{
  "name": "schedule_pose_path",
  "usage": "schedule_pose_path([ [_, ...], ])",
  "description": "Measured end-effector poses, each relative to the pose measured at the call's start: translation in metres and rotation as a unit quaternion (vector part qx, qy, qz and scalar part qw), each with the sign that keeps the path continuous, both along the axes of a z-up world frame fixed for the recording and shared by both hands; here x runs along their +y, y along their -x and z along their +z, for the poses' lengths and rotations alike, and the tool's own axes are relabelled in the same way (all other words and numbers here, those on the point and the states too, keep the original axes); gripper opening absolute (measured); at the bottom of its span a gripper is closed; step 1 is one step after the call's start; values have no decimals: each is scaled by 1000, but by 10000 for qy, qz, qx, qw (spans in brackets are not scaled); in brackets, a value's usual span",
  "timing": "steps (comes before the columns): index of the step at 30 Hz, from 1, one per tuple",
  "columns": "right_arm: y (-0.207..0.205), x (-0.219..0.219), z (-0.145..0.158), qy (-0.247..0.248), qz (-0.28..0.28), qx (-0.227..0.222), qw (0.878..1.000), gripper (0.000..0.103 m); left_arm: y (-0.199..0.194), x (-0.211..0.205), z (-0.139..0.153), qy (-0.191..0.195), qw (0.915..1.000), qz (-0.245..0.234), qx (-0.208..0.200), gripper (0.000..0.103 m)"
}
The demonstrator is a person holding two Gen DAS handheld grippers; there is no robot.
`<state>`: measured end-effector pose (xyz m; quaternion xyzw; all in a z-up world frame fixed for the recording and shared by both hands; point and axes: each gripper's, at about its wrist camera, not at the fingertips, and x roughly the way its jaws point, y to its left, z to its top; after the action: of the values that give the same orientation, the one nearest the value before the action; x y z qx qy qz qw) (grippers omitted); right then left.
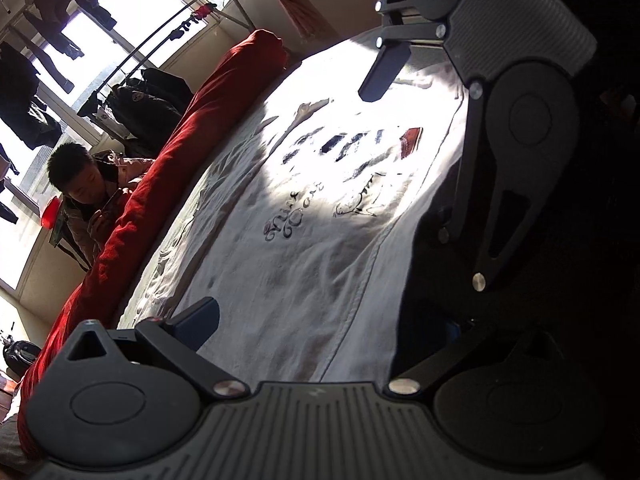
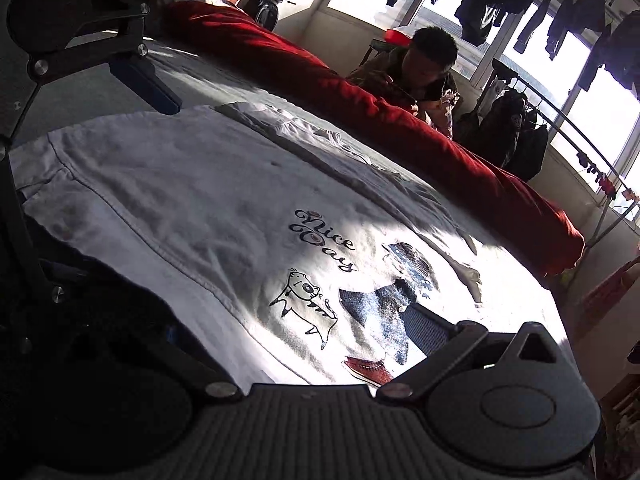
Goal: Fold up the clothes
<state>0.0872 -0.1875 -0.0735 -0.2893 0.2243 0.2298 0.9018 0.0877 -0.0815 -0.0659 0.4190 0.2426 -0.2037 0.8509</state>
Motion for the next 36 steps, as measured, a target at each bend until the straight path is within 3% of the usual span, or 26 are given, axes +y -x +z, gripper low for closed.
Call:
schedule_pose_path([
  [4, -1, -2, -4, 79, 69, -18, 9999, 103, -7, -3, -5, -89, 9998, 139, -128, 102],
  [11, 1, -27, -24, 1057, -11, -637, 9924, 103, -3, 31, -2, -358, 9970, 624, -291, 102],
  [18, -8, -59, -25, 1411, -132, -775, 9869, 103, 0, 64, -4, -340, 9925, 1148, -254, 102],
  [27, -11, -56, -24, 1544, -95, -846, 9843, 103, 1, 43, -7, -678, 9937, 764, -471, 102],
  [33, -19, -79, -22, 1787, -155, -809, 9804, 103, 3, 55, -8, -779, 9922, 832, -496, 102],
  [36, -14, -79, -24, 1932, 93, -940, 9766, 103, 4, 50, -11, -880, 9918, 708, -599, 102],
])
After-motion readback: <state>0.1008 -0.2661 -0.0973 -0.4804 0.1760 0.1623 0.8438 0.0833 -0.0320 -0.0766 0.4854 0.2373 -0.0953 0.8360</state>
